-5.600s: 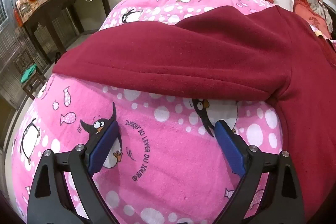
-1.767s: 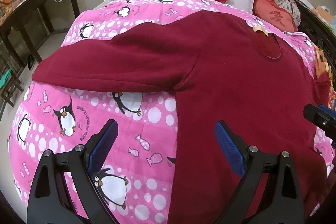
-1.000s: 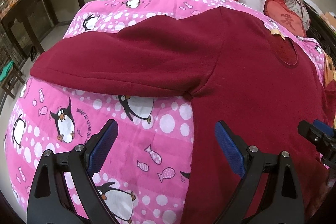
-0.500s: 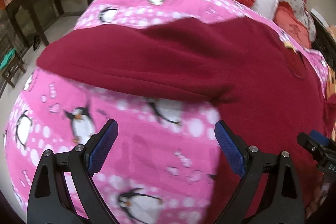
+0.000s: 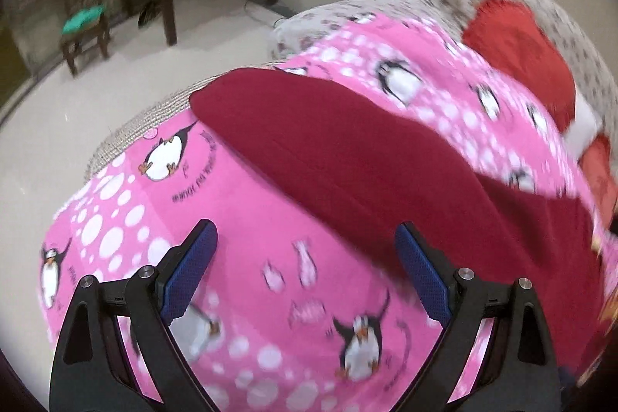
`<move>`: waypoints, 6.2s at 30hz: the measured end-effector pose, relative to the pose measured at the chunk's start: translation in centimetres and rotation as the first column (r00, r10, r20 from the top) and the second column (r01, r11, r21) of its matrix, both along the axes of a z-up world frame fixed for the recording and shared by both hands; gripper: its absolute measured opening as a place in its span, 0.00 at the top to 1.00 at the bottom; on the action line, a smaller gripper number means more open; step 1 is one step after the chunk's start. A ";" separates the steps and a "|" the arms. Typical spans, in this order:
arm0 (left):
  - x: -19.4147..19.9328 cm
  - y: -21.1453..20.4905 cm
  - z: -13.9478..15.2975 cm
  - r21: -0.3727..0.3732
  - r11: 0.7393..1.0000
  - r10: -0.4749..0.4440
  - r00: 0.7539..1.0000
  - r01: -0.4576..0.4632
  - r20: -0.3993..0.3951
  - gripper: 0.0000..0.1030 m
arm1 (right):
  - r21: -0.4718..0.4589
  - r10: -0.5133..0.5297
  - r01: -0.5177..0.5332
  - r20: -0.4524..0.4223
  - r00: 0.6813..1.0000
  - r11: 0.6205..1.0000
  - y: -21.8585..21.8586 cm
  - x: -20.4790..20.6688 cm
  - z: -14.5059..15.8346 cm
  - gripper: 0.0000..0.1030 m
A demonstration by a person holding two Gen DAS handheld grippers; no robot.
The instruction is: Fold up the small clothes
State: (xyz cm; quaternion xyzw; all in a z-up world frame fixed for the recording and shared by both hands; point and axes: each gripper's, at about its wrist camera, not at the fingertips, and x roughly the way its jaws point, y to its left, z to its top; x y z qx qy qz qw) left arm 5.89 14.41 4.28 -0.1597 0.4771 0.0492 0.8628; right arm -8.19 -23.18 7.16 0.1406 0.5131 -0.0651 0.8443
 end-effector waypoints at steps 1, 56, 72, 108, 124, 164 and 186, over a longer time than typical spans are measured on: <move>0.5 0.6 -0.1 -0.026 1.000 0.017 1.000 -0.017 0.003 0.09 | -0.002 0.003 -0.003 -0.003 1.000 1.000 0.1 0.1 -0.1 0.04; -8.7 -20.3 7.1 -0.014 0.775 -0.611 0.755 0.631 0.236 0.31 | 0.158 -0.118 0.097 0.130 0.984 0.983 -7.3 1.9 3.0 0.04; -6.2 -14.4 3.6 -0.114 0.897 -0.415 0.902 0.428 0.121 0.31 | 0.021 0.099 -0.105 0.197 0.975 0.994 -4.9 4.1 4.3 0.96; -4.0 -20.2 -1.3 -0.006 0.881 -0.473 0.881 0.472 -0.018 0.31 | -0.147 0.511 -0.498 0.058 0.858 0.854 1.0 11.8 1.1 0.63; -3.9 -20.7 -1.5 -0.003 0.887 -0.462 0.887 0.462 -0.015 0.31 | -0.148 0.463 -0.445 0.124 0.877 0.883 0.6 11.2 2.2 0.37; -5.7 -24.7 0.6 0.084 0.856 -0.513 0.859 0.510 0.007 0.29 | -0.021 -0.013 0.016 0.107 0.994 1.000 -14.9 -4.0 1.2 0.68; -8.1 -27.2 0.9 0.145 0.820 -0.558 0.830 0.553 -0.010 0.27 | 0.011 -0.113 0.112 0.133 0.985 0.994 -16.3 -6.2 2.9 0.68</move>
